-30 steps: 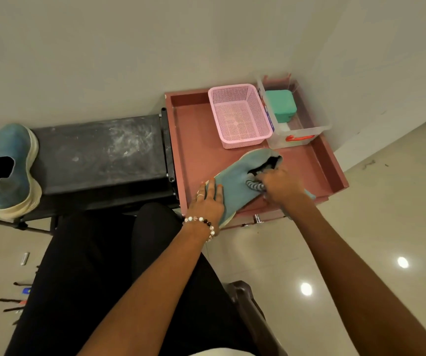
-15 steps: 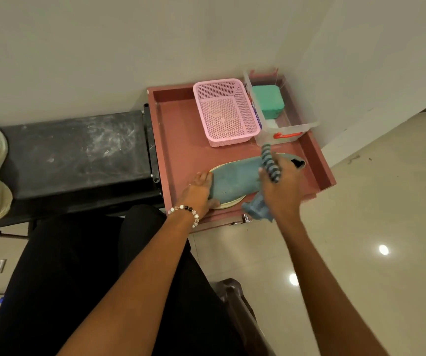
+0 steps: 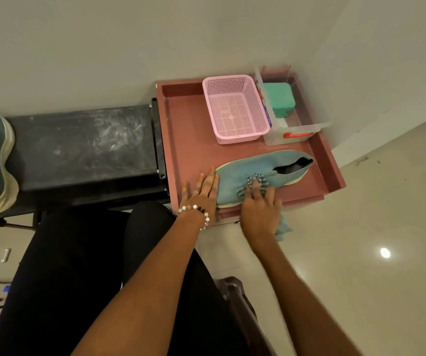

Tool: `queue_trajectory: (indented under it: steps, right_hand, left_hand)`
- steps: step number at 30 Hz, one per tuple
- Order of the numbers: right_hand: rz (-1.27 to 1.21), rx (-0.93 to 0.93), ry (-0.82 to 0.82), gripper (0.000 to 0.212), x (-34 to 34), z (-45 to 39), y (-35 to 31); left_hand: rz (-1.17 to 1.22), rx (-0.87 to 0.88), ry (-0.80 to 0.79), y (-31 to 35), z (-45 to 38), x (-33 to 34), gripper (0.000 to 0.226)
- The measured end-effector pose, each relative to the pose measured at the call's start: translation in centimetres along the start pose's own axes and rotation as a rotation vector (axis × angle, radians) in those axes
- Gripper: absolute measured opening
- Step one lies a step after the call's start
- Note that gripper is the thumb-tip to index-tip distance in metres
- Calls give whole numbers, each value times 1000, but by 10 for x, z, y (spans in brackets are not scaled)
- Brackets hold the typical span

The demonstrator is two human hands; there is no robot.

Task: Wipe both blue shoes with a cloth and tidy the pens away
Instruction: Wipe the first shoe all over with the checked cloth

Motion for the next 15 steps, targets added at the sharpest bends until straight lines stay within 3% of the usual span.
queue_trajectory:
  steps: [2,4,7,11,15]
  right_hand:
    - [-209,1,-60,46,13,5,-39]
    - [-311,-136,-67,52,18,8,-49]
    - [-152,-228,-135,68,11,0,-5]
    - [108,-90,16,63,-17,-20,44]
    - [-132,43,29,57,-1,-16,16]
  left_hand:
    - [8,-4,-27,-3,0,3,98]
    - [-7,-19,-46,-6,0,5,99]
    - [-53,-25,-17,-5,1,3,92]
    - [-63,-11,-5,-1,2,0,90]
    - [-26,24,-34,3,1,2,99]
Point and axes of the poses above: each hand's wrist, its own z-axis away from the middle knuckle, its own x-axis out of the palm, y = z × x, the point moved 7 cm from there along -z, towards the middle knuckle, and after that the axes turned 11 degrees about -z, right-handed, at the moved point
